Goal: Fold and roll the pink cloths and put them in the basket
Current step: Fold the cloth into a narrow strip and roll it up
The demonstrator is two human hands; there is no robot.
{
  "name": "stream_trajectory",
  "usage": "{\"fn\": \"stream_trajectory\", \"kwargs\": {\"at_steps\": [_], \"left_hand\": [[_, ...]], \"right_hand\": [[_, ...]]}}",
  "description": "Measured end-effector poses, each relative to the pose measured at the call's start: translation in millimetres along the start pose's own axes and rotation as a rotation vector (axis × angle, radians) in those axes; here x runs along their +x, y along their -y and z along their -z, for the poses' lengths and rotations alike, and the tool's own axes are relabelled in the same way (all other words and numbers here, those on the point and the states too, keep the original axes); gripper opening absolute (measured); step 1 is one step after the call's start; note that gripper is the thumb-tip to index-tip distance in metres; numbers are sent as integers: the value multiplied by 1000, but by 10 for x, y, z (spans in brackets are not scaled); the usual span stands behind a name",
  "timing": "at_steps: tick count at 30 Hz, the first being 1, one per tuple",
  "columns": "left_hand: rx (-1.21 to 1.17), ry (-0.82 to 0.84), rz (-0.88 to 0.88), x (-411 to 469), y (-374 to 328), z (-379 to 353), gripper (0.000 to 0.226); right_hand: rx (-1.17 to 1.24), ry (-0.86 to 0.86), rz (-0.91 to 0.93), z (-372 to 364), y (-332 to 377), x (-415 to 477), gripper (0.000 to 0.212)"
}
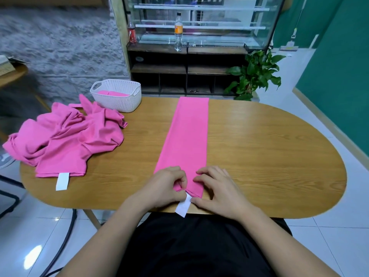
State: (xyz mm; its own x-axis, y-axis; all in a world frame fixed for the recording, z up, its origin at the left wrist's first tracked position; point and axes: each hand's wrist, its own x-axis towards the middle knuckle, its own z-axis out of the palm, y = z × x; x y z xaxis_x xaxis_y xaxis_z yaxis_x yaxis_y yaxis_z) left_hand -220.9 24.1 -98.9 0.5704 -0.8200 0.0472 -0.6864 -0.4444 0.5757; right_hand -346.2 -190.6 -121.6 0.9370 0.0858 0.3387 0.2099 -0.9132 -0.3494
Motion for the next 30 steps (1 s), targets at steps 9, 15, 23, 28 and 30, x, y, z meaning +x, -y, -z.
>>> {"fn": "stream_trajectory", "kwargs": {"at_steps": [9,15,23,28,30], "left_hand": [[-193,-32,93,-25,22,6,19],[-211,12,93,-56,-40,121,30],[-297,-115,214,-31,78,158,9],[-253,-249,286,39,110,75,4],[-195,-279,296,50,96,51,8]], "right_hand": [[-53,-33,60,-24,-23,26,14],[206,-188,-126,-20,-126,54,27],[324,-295,-341,0,-169,61,50],[305,-309,-412,-20,-158,46,19],[259,-301,-405,-37,-164,49,21]]}}
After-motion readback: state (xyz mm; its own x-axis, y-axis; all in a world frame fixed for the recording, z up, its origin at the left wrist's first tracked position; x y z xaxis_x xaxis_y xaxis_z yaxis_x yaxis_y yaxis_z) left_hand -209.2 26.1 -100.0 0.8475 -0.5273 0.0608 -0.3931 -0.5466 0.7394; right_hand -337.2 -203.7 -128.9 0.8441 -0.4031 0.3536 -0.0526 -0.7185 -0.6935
